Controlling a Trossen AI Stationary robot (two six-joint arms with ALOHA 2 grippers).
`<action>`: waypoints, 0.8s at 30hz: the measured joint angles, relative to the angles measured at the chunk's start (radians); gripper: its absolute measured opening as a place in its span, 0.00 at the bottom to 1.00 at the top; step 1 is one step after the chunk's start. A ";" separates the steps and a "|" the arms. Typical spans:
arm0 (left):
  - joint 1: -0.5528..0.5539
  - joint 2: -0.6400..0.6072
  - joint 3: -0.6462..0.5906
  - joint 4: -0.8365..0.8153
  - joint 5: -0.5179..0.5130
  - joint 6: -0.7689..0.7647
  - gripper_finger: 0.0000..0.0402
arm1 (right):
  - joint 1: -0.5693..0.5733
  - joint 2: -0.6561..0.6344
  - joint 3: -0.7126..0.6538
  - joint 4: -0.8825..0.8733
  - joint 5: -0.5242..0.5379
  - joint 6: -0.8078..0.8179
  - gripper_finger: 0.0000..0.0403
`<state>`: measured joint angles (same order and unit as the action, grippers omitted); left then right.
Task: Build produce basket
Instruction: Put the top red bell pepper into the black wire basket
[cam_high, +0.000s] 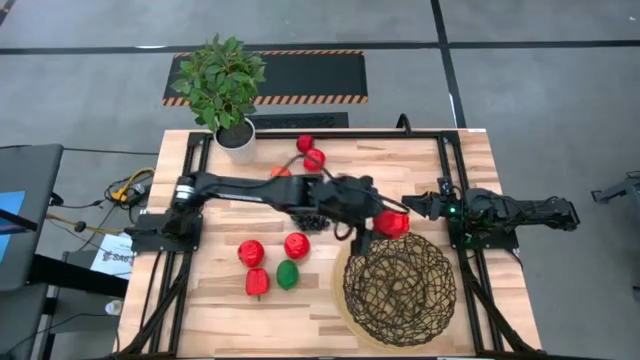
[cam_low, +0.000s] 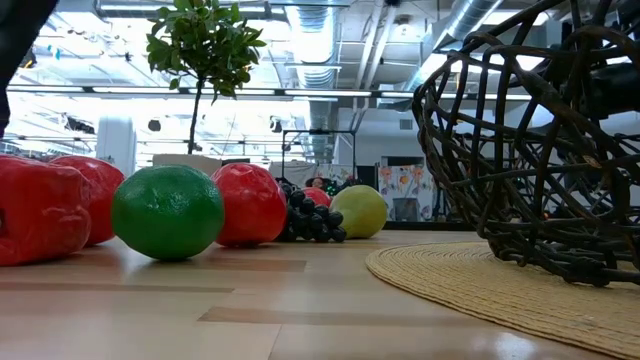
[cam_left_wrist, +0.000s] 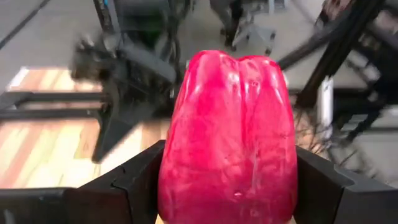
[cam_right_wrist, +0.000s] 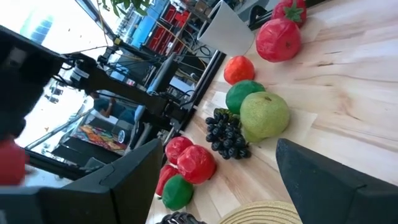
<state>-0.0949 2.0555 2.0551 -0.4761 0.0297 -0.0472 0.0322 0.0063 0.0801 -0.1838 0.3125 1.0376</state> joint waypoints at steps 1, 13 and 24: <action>-0.001 0.020 -0.001 -0.013 0.002 0.003 0.63 | 0.000 0.000 0.000 -0.003 0.000 0.000 0.83; -0.059 0.188 -0.001 0.006 0.011 0.050 0.63 | 0.000 0.003 0.000 -0.008 0.001 -0.018 0.83; -0.097 0.225 -0.003 0.025 -0.144 0.176 0.66 | 0.000 0.003 0.000 -0.009 0.001 -0.018 0.83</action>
<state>-0.1917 2.2803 2.0519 -0.4511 -0.1146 0.1292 0.0322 0.0090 0.0799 -0.1932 0.3134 1.0199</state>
